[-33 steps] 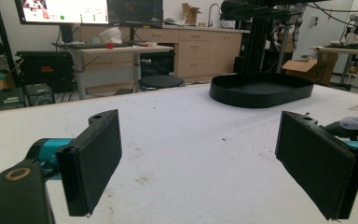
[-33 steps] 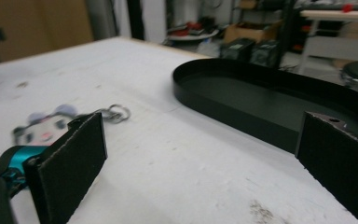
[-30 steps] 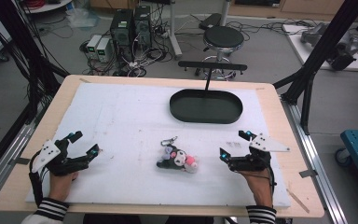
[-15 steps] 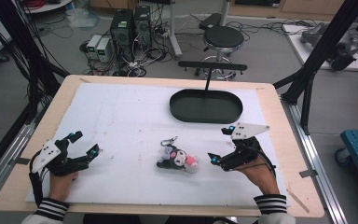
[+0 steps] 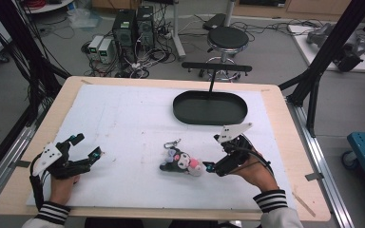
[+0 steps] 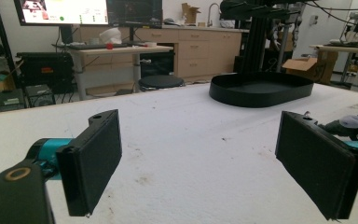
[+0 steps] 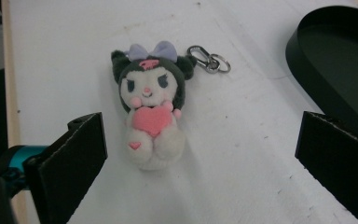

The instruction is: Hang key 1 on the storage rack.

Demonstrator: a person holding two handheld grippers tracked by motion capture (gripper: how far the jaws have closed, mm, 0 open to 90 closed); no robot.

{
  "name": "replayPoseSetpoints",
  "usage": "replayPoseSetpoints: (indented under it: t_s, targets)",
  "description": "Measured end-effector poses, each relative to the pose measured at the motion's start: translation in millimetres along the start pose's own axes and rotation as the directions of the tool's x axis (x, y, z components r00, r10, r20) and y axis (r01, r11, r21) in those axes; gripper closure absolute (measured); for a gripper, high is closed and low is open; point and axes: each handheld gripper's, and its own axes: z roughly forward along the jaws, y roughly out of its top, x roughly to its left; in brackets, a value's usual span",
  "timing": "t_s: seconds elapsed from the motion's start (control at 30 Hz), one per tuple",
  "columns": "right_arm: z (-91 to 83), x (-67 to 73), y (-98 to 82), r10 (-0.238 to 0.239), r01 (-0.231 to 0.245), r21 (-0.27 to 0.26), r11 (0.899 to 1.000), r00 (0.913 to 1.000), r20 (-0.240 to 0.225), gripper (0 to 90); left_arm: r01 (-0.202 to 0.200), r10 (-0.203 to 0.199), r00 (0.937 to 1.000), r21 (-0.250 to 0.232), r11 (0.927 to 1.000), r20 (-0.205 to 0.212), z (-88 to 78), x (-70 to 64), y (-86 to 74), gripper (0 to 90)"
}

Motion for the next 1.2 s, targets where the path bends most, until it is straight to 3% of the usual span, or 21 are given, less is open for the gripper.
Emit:
replayPoseSetpoints:
  t_s: [0.1, 0.13, 0.27, 0.43, 0.8, 0.93, 1.0, 1.2]
  targets:
    - [5.1, 2.5, 1.0, -0.018, 0.018, 0.031, 0.999, 0.9998, -0.01, 1.3, 0.0, 0.0, 1.0, -0.001, 1.0, -0.001, 0.1, -0.3, 0.0, 14.9]
    - [11.7, 5.2, 2.0, -0.041, 0.042, 0.083, 0.996, 0.9991, -0.012, 1.3, 0.0, 0.0, 1.0, -0.001, 1.0, -0.001, 0.1, -0.3, 0.0, 14.9]
    - [24.5, 8.1, 4.2, -0.065, 0.069, 0.138, 0.988, 0.9974, -0.03, 4.1, 0.0, 0.0, 1.0, -0.001, 1.0, 0.0, 0.1, -0.2, 0.0, 14.9]
    - [35.5, 10.3, 8.7, -0.086, 0.093, 0.165, 0.982, 0.9951, -0.049, 4.1, -0.001, 0.001, 1.0, -0.001, 1.0, 0.0, 0.0, -0.1, 0.0, 14.9]
    - [57.2, 13.3, 13.5, -0.078, 0.102, 0.244, 0.964, 0.9914, -0.105, 5.1, 0.002, -0.002, 1.0, 0.0, 1.0, 0.002, -0.1, 0.4, 0.0, 14.9]
    - [61.5, 13.0, 14.0, -0.08, 0.109, 0.268, 0.957, 0.9897, -0.119, 8.1, 0.002, -0.002, 1.0, 0.0, 1.0, 0.002, 0.0, 0.4, 0.0, 14.9]
    - [63.0, 13.2, 14.9, -0.086, 0.12, 0.279, 0.953, 0.9876, -0.131, 15.8, 0.002, -0.002, 1.0, 0.0, 1.0, 0.002, -0.1, 0.4, 0.0, 14.9]
    - [68.8, 13.9, 17.4, -0.088, 0.132, 0.311, 0.941, 0.9847, -0.151, 18.5, 0.001, -0.001, 1.0, 0.0, 1.0, 0.002, -0.1, 0.3, 0.0, 14.9]
